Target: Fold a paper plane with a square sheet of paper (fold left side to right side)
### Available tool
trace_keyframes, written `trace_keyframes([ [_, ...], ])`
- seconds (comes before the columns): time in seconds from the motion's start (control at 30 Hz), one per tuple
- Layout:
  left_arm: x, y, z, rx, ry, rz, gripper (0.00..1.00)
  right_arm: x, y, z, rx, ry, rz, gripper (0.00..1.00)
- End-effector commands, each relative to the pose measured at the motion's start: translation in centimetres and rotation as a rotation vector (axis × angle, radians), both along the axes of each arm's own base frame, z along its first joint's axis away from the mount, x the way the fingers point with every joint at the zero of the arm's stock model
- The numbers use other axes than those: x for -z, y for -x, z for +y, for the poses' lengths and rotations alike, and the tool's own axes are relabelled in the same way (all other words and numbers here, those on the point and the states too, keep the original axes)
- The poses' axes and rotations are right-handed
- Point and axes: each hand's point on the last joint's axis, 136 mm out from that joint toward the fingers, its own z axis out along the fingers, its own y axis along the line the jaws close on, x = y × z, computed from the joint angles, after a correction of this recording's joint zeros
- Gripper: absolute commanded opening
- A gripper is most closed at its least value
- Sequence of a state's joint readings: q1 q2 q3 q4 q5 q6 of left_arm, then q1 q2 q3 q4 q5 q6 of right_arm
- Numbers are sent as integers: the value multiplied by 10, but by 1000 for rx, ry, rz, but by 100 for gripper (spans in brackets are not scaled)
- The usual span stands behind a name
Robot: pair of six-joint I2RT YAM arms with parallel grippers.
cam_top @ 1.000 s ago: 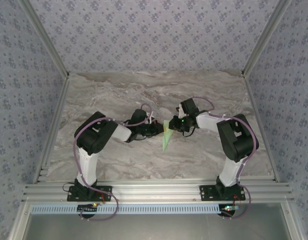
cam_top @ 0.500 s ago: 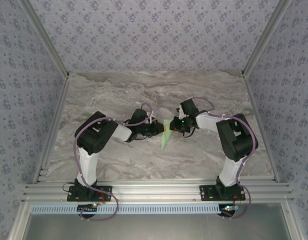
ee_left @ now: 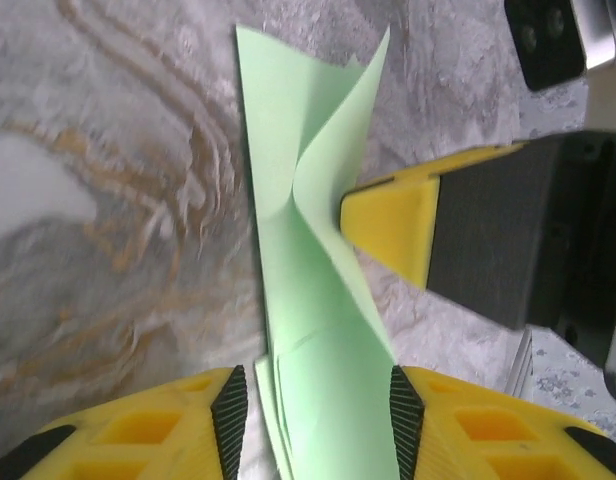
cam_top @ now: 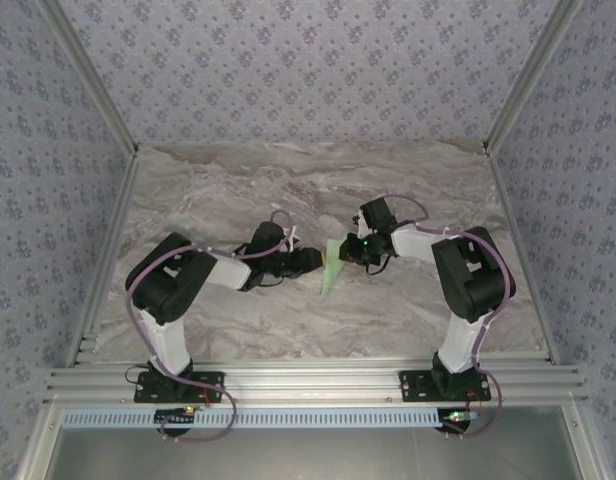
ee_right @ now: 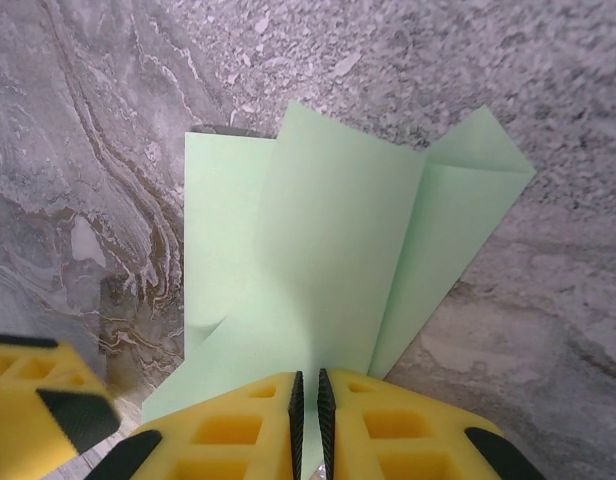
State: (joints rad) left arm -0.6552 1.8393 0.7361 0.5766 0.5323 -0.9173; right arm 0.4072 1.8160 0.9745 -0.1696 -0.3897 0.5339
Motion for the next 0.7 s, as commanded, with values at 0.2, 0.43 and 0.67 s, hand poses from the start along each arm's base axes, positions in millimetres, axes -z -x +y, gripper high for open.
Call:
trace_keyframes([
  [0.2, -53, 57, -28, 147, -18, -121, 25, 20, 8, -13, 12, 64, 64, 17],
  [0.43, -50, 64, -62, 223, -31, -113, 20, 22, 11, -13, 6, 69, 72, 17],
  [0.67, -33, 49, -72, 238, -103, -110, 21, 22, 12, -13, 3, 69, 75, 17],
])
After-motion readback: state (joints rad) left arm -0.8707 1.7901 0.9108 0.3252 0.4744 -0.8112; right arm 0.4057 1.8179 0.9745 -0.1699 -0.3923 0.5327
